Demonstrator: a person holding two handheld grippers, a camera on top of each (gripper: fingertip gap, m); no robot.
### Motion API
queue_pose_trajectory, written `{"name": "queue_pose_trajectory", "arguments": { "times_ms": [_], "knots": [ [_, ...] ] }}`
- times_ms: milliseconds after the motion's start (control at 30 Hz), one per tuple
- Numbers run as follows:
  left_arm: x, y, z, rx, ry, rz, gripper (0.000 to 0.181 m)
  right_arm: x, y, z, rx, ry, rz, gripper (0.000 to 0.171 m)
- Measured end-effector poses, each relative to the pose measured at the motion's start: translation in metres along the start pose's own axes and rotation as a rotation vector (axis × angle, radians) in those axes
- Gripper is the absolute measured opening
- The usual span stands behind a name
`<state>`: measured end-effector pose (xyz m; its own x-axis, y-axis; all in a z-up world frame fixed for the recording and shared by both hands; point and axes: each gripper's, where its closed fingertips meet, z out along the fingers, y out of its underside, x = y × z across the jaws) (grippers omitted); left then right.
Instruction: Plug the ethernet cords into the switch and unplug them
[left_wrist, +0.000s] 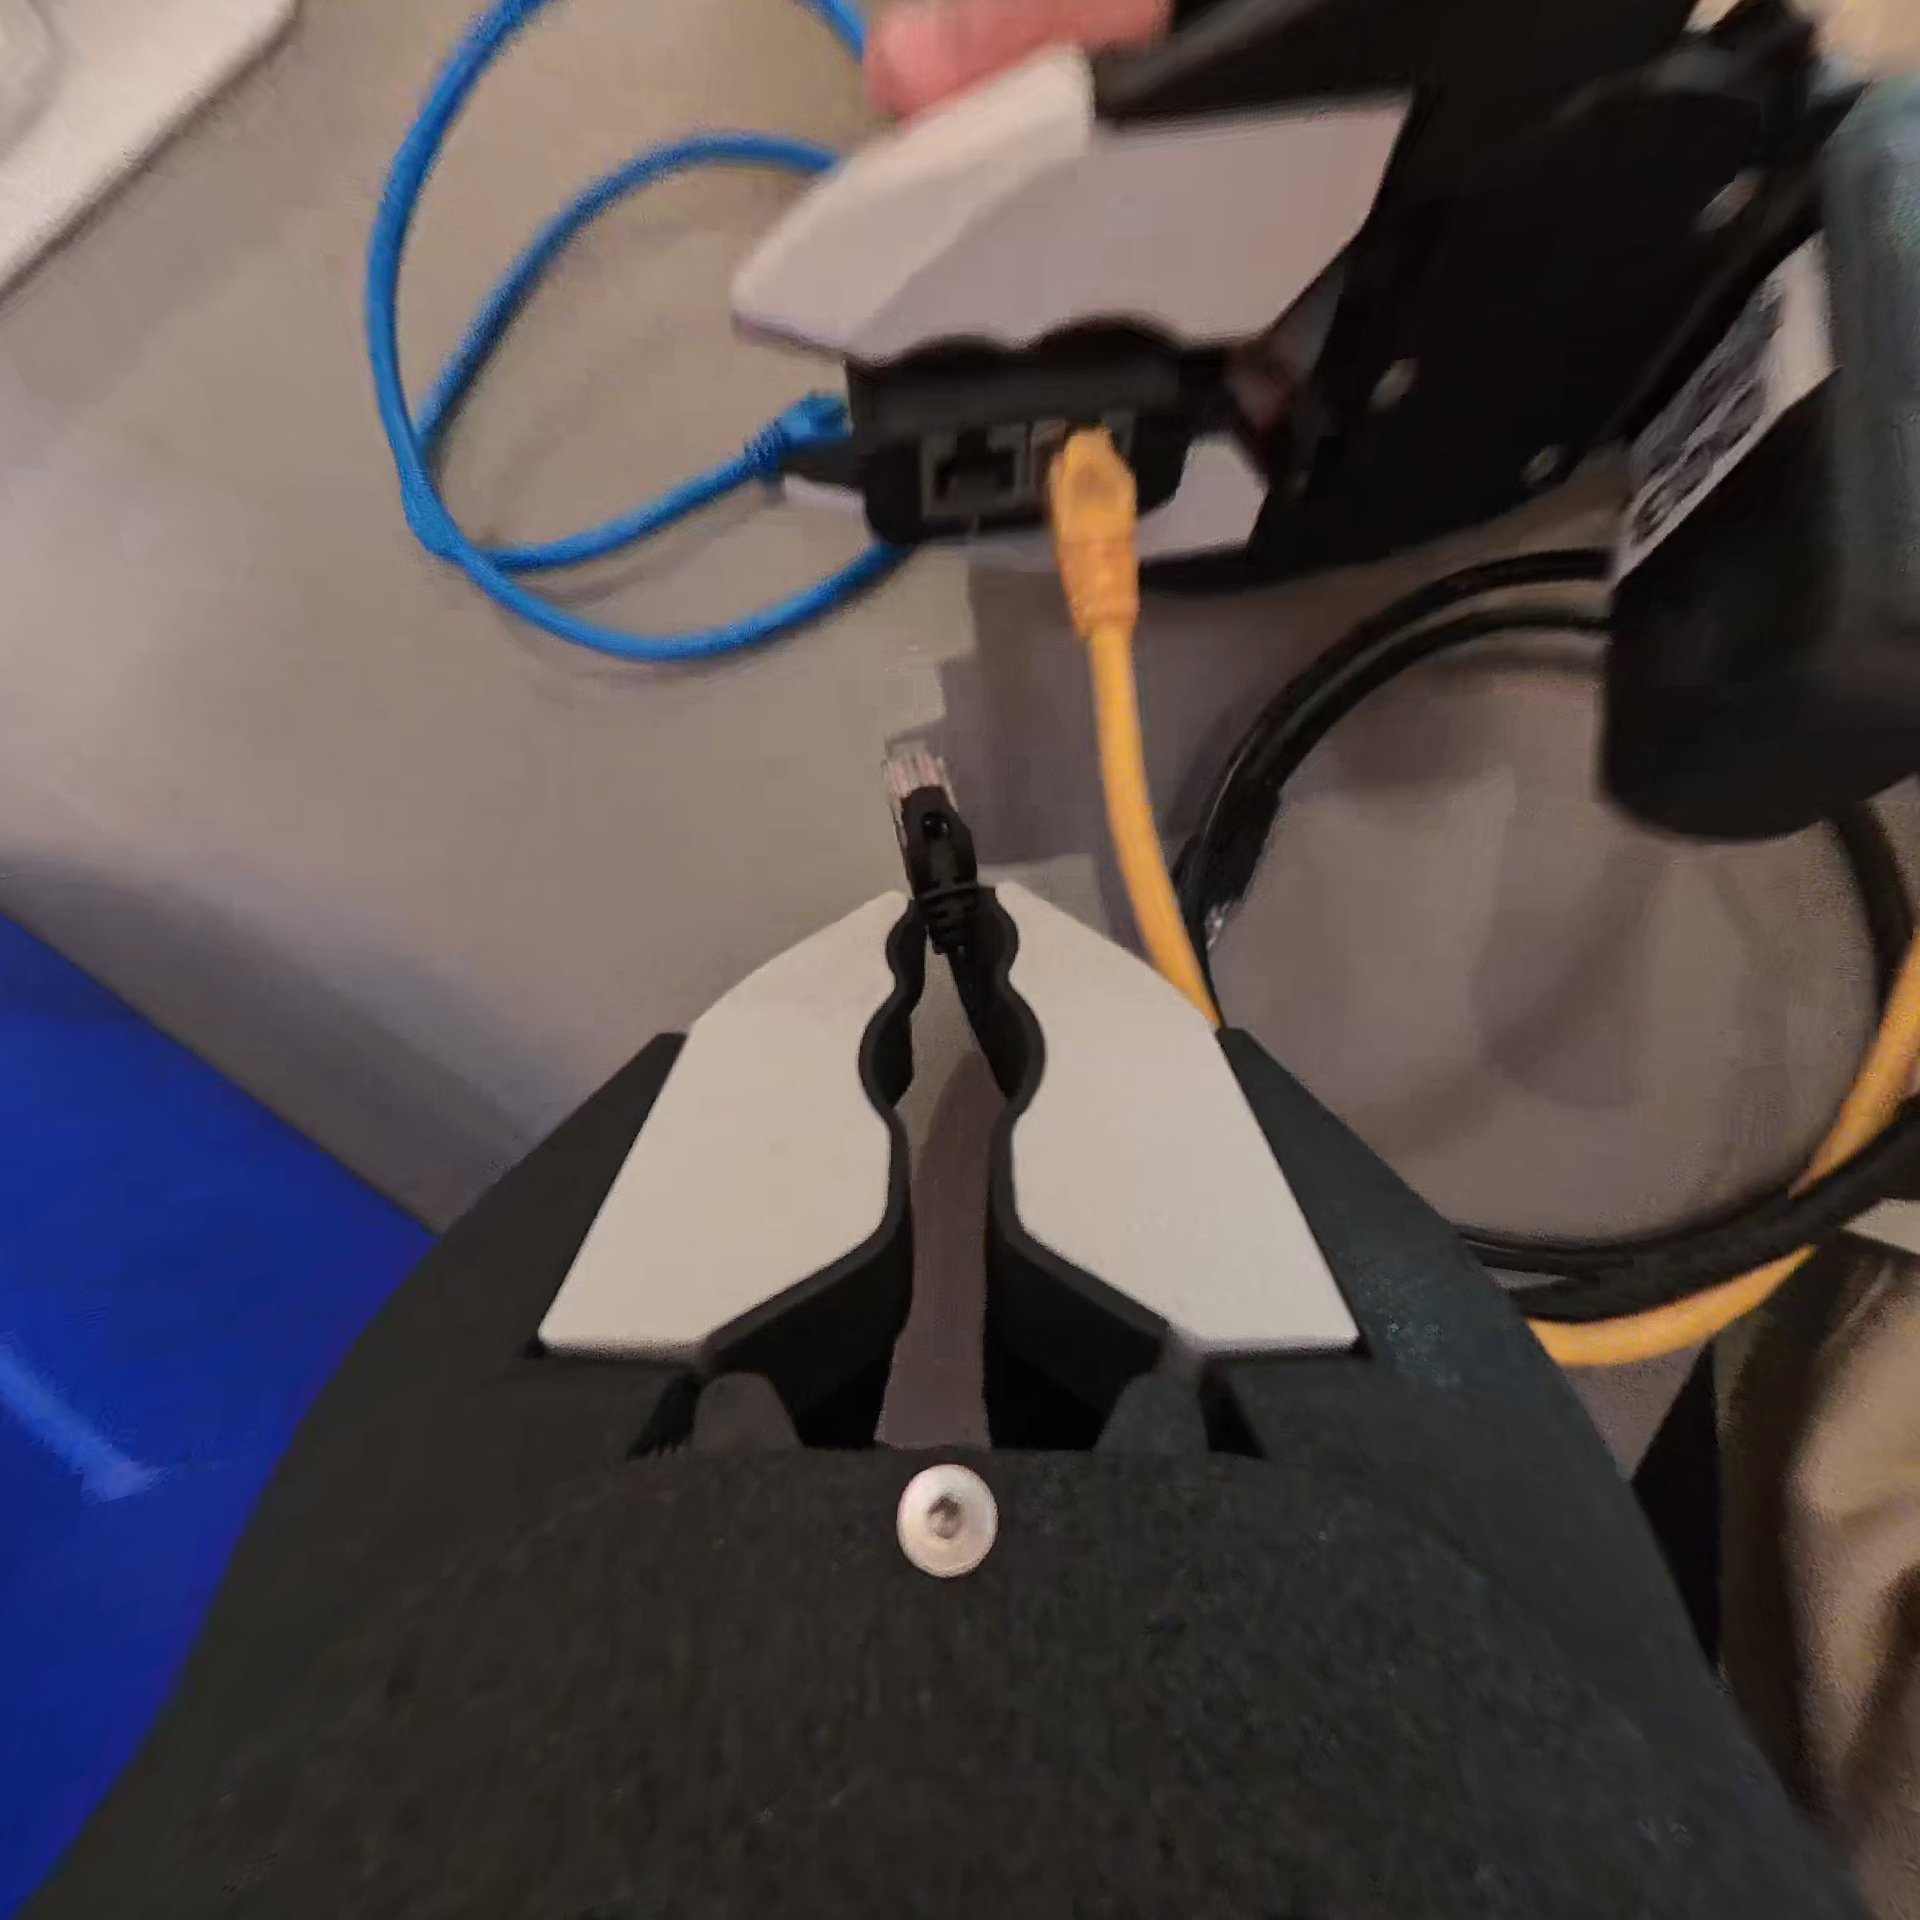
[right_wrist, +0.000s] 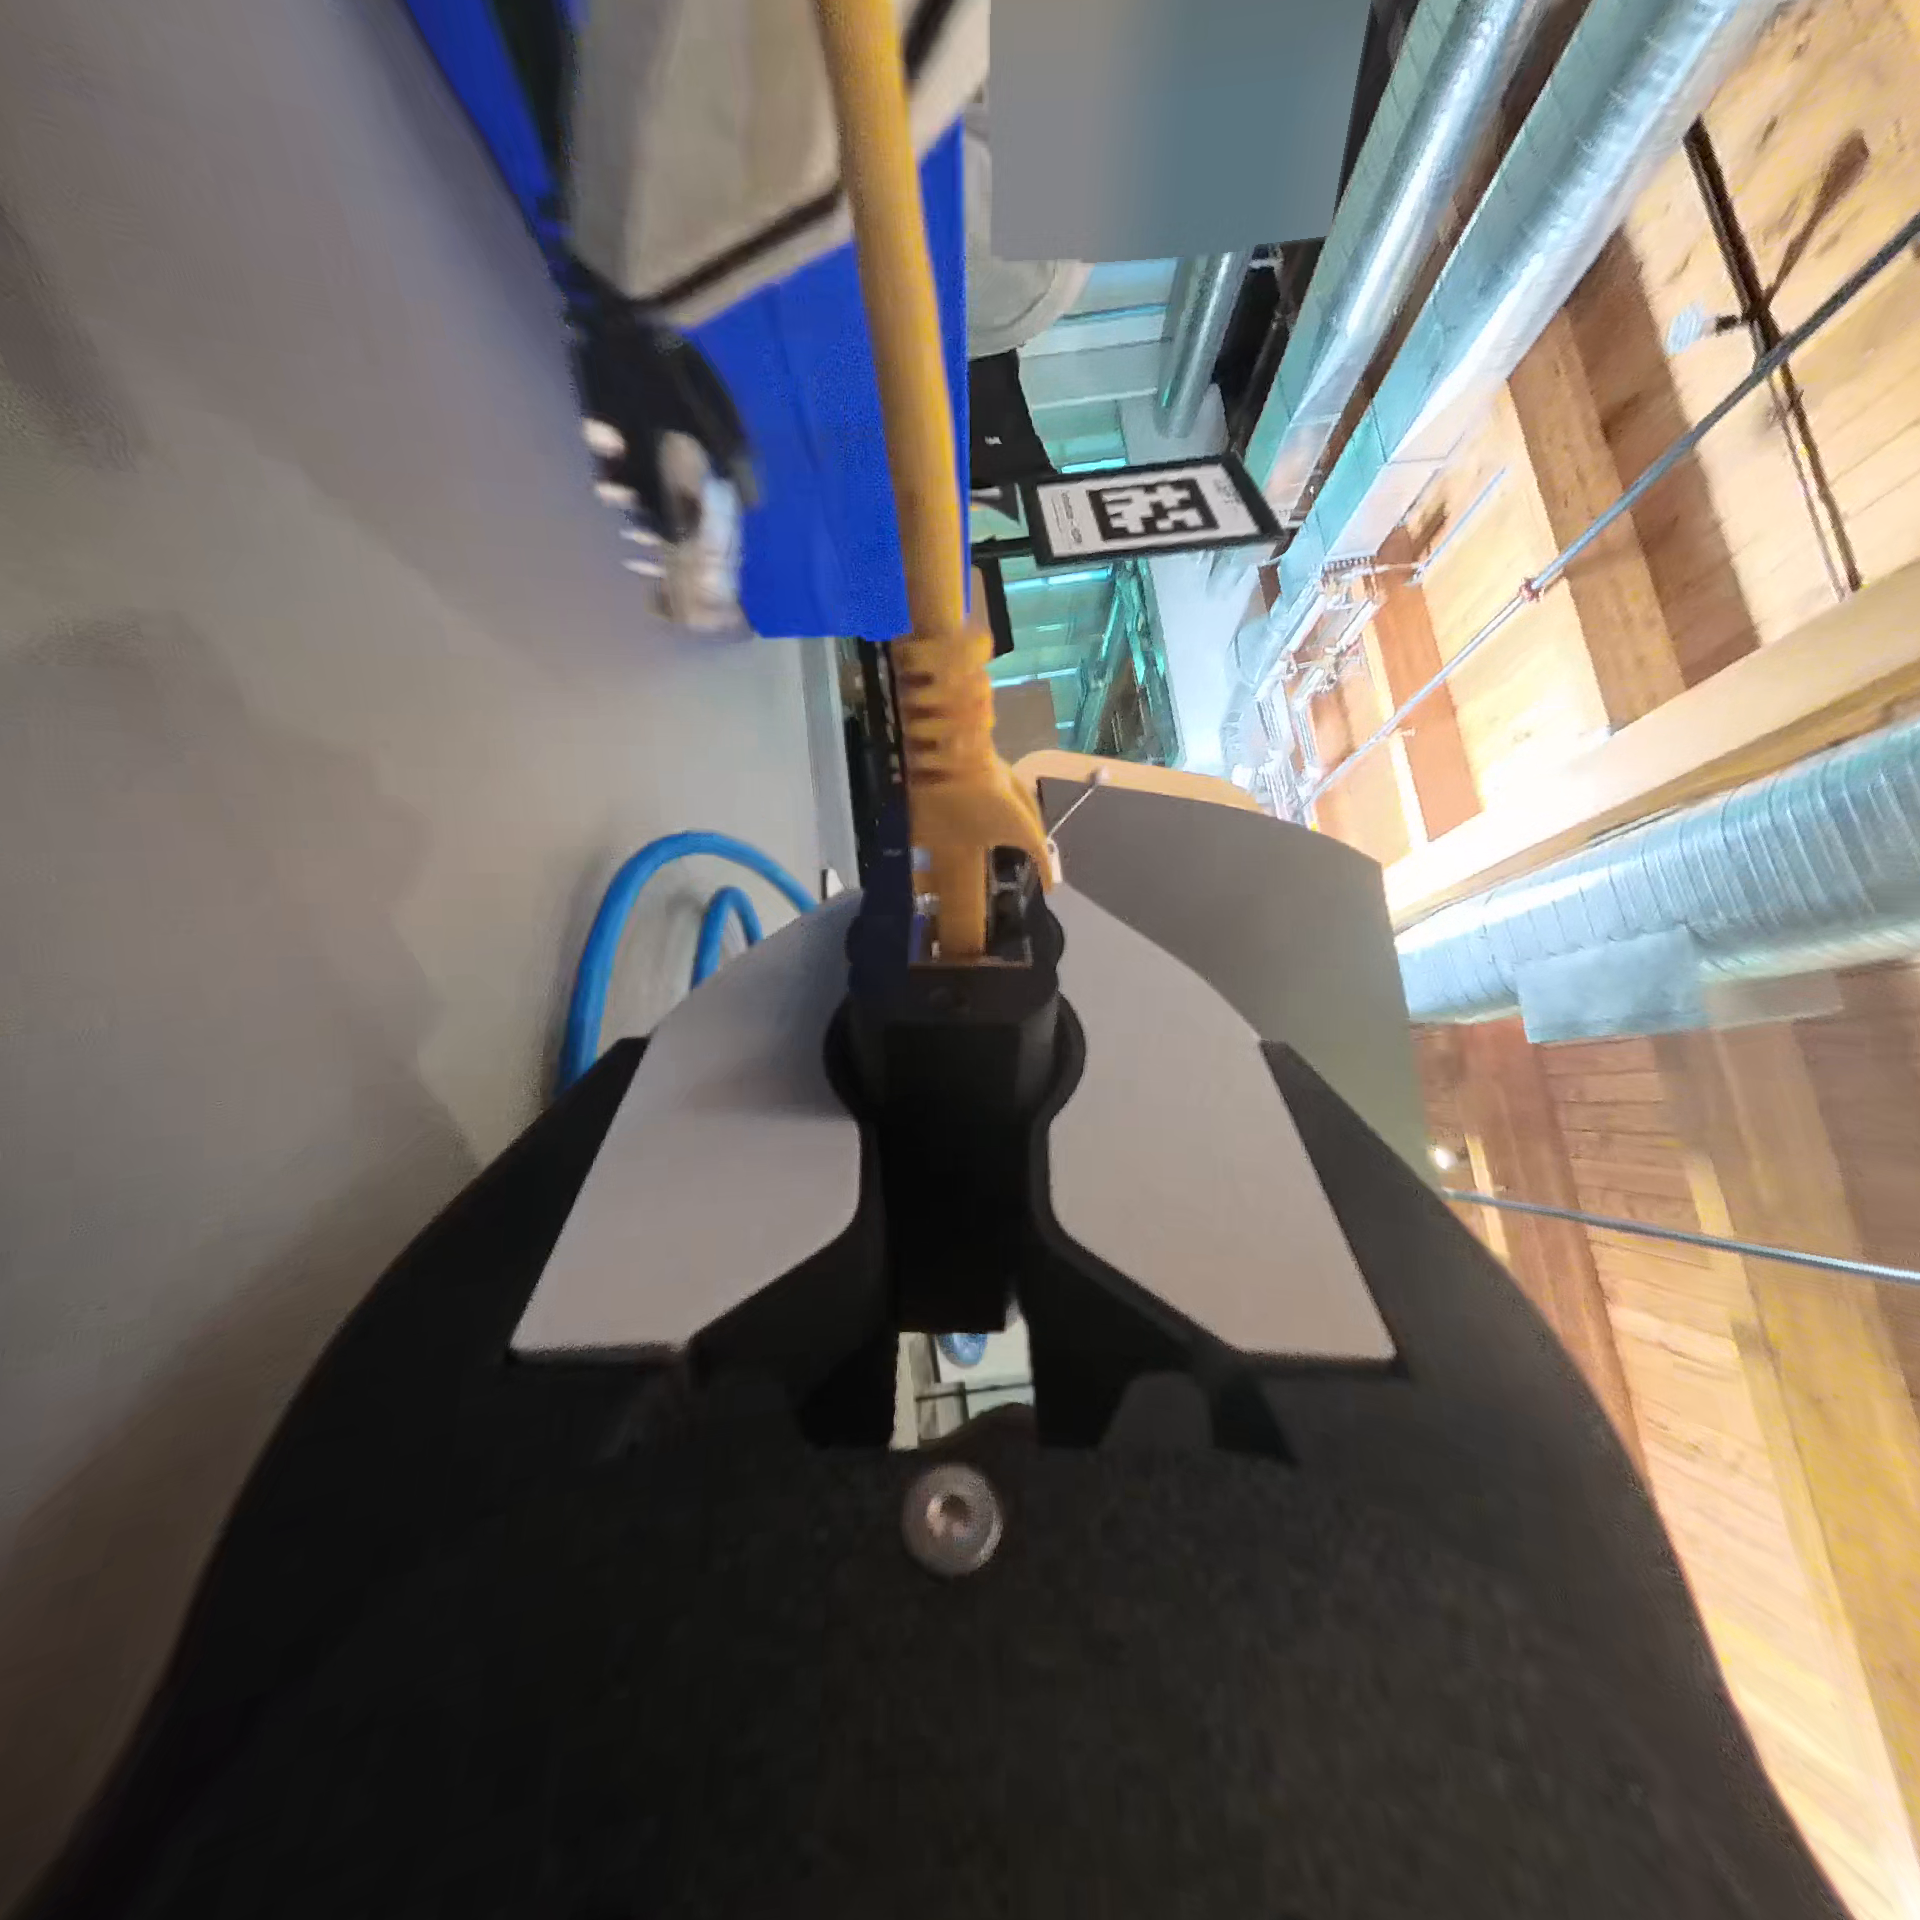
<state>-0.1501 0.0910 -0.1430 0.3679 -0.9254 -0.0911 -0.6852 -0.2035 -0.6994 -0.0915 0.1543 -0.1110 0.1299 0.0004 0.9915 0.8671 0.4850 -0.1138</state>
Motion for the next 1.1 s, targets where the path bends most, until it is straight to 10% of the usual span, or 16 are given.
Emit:
{"name": "queue_pose_trajectory", "arguments": {
  "times_ms": [267,600,1100],
  "knots": [
    [-0.016,0.001,0.012,0.051,-0.081,-0.075,0.019,-0.003,0.009,0.003,-0.011,-0.024,-0.017,0.026],
    [0.022,-0.052,-0.006,0.300,0.591,-0.708,0.024,0.008,-0.019,-0.003,0.101,0.084,-0.087,0.026],
    [0.039,-0.047,0.004,0.234,0.683,-0.766,0.011,0.006,-0.029,-0.007,0.100,0.092,-0.178,0.026]
  ]
}}
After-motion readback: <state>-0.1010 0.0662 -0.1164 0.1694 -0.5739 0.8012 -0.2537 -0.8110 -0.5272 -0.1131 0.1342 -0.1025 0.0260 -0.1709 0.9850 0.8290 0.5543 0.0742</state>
